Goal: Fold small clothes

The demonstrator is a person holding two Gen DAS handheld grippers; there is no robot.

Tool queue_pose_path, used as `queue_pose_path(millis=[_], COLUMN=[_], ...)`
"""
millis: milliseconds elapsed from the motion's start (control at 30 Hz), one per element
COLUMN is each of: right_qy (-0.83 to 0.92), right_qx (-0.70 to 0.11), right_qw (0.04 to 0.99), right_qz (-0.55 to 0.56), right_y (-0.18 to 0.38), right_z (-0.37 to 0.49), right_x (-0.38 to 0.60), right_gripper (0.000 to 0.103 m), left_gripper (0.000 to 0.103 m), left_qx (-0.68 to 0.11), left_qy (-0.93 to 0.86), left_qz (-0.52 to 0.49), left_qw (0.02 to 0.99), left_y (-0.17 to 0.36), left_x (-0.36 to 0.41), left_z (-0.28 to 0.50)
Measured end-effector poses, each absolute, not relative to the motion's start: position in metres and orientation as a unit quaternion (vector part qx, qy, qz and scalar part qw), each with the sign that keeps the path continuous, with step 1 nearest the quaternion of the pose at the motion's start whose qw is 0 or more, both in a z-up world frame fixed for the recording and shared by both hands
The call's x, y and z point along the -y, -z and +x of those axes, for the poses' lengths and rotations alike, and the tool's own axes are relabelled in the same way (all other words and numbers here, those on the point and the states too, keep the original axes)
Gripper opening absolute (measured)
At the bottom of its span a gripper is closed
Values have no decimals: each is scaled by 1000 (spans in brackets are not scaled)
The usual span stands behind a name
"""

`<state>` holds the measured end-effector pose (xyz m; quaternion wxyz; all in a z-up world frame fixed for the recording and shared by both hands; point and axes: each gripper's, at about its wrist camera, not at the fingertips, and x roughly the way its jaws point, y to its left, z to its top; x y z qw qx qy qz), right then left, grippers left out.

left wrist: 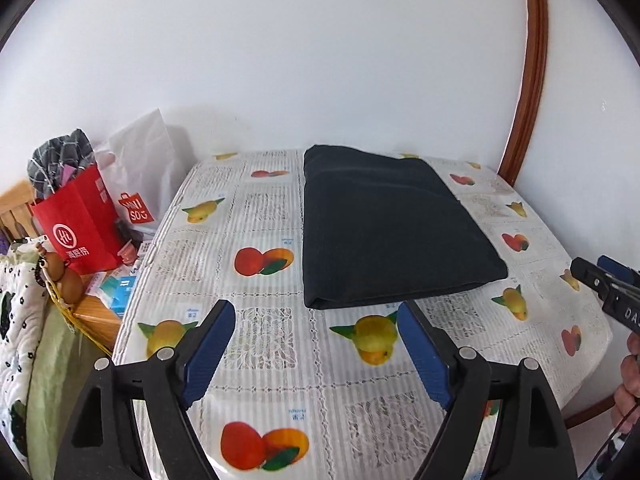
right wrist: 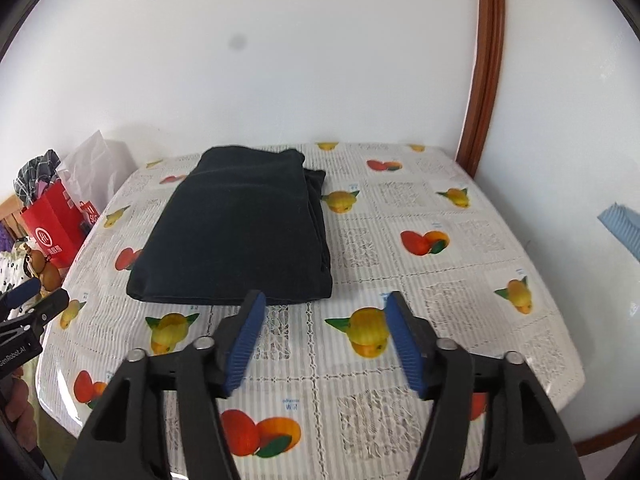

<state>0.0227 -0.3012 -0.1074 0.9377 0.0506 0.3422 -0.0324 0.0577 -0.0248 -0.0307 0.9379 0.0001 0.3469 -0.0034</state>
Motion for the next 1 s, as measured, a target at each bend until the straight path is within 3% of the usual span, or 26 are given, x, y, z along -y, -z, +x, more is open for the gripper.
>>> queue_pose_path(millis=[33, 133, 233, 1000], right_qy=[34, 29, 44, 47], right_qx=[-334, -305, -299, -275], right_qw=[941, 950, 952, 959], right_qz=[51, 53, 42, 48], right_y=[104, 95, 88, 70], right_z=[14, -15, -37, -81], right_x=[301, 300, 299, 315], right_gripper=[82, 93, 96, 100], left_gripper=[84, 88, 89, 91], left_qx=[-342, -327, -319, -302], left_qy=[3, 4, 7, 0], left_qz=[1, 15, 24, 26], left_qw=[940, 945, 947, 953], left_y=[27, 17, 11, -1], left_x=[27, 36, 45, 57], left_z=[51, 32, 17, -4])
